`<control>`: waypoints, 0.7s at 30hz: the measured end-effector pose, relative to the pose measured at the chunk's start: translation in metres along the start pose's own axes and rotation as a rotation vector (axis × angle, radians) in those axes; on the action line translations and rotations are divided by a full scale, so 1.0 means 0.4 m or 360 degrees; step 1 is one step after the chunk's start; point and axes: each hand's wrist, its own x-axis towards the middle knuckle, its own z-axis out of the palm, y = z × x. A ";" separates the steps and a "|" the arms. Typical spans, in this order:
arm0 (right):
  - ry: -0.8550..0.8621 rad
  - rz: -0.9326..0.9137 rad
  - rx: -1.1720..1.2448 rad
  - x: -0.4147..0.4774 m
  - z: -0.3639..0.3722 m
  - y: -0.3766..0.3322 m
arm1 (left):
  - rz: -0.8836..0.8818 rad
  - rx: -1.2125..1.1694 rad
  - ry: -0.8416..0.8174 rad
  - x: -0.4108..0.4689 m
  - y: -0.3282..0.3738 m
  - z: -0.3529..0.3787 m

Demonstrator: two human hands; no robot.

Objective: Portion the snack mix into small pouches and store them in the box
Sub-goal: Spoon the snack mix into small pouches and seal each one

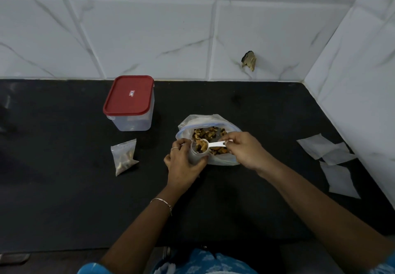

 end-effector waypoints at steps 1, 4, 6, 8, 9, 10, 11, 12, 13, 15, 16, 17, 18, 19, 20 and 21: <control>0.0053 -0.0119 -0.0210 -0.001 0.009 -0.003 | 0.0000 0.0005 0.0008 -0.001 -0.001 0.001; 0.0294 -0.0465 -0.0763 -0.022 0.036 -0.019 | -0.0009 -0.0003 0.0026 -0.005 0.002 0.002; 0.0411 -0.0707 -0.0991 -0.038 0.054 -0.026 | -0.0017 -0.0021 0.0026 -0.009 0.006 -0.001; 0.0390 -0.0858 -0.1127 -0.044 0.072 -0.026 | -0.0034 -0.0049 0.0010 -0.012 0.007 -0.005; 0.0364 -0.0907 -0.1198 -0.046 0.078 -0.024 | -0.0043 -0.0058 -0.0004 -0.012 0.005 -0.008; 0.0360 -0.0970 -0.1276 -0.048 0.081 -0.022 | -0.0050 -0.0058 -0.0017 -0.013 0.005 -0.009; 0.0364 -0.1029 -0.1347 -0.050 0.082 -0.015 | -0.0056 -0.0050 -0.0024 -0.013 0.004 -0.010; 0.0394 -0.1093 -0.1388 -0.053 0.082 -0.009 | -0.0064 -0.0037 -0.0026 -0.014 0.003 -0.010; 0.0431 -0.1181 -0.1426 -0.055 0.083 0.000 | -0.0081 -0.0024 -0.0022 -0.015 0.002 -0.009; 0.0454 -0.1374 -0.1475 -0.053 0.083 0.022 | -0.0127 0.0010 0.0004 -0.018 0.001 -0.008; 0.0450 -0.1437 -0.1490 -0.055 0.083 0.029 | -0.0152 0.0035 0.0017 -0.019 0.000 -0.006; 0.0466 -0.1461 -0.1499 -0.057 0.081 0.033 | -0.0174 0.0057 0.0024 -0.020 -0.002 -0.004; 0.0490 -0.1443 -0.1485 -0.056 0.081 0.040 | -0.0189 0.0077 0.0027 -0.022 -0.004 -0.002; 0.0524 -0.1391 -0.1432 -0.053 0.081 0.045 | -0.0201 0.0085 0.0025 -0.023 -0.007 0.000; 0.0539 -0.1295 -0.1340 -0.051 0.082 0.050 | -0.0208 0.0084 0.0024 -0.024 -0.009 0.002; 0.0537 -0.1165 -0.1213 -0.049 0.084 0.054 | -0.0208 0.0074 0.0028 -0.025 -0.011 0.004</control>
